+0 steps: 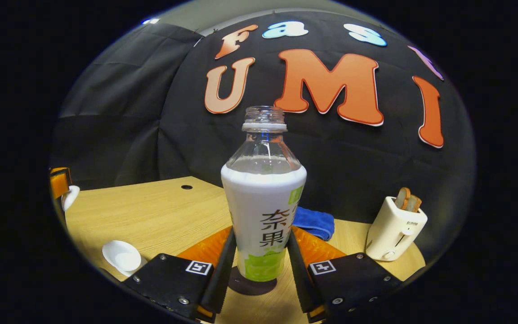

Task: Open the teacup lid with one hand, grasp the water bottle and pour water into the teacup with the other hand; after pouring, place the water bottle on the coaster and then close the teacup lid.

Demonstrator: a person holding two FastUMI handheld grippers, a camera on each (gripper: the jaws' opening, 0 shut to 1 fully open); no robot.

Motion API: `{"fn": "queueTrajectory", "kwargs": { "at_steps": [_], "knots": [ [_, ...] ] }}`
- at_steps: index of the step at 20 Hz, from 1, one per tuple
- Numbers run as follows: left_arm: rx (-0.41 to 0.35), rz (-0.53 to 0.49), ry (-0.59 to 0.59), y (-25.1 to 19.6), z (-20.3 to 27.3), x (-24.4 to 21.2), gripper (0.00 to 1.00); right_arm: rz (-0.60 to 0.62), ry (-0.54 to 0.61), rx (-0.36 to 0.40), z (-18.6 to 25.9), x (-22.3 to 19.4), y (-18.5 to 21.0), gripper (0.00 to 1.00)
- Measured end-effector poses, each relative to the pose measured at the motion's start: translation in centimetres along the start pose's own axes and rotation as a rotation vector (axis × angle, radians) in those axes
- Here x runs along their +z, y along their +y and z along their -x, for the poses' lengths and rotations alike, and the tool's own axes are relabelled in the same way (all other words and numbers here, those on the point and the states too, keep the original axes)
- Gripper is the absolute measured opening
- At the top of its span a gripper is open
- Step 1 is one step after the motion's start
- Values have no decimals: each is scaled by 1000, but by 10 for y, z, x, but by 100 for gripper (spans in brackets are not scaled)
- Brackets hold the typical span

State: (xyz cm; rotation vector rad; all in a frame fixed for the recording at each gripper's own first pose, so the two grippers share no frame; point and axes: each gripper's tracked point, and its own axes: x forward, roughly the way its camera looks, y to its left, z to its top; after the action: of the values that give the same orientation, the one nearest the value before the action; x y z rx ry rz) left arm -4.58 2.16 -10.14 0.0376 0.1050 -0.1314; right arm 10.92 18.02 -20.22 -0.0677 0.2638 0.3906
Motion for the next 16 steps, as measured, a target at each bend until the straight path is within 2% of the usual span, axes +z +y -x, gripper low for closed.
{"fn": "queueTrajectory", "kwargs": {
  "at_steps": [2,7,10,15,16],
  "knots": [
    [-4,1,4,-3,-1,-1,30,-53,29,20,-6,-10,6,64],
    [4,7,44,-3,-3,-14,30,-120,125,-11,-8,-37,7,65],
    [7,16,58,-2,-5,-19,30,-157,168,6,-7,-47,14,64],
    [-7,30,85,-9,-13,-30,30,-120,163,0,-9,-50,11,65],
    [-13,34,92,-12,-15,-33,31,-119,167,6,-9,-50,12,67]
  ]
}}
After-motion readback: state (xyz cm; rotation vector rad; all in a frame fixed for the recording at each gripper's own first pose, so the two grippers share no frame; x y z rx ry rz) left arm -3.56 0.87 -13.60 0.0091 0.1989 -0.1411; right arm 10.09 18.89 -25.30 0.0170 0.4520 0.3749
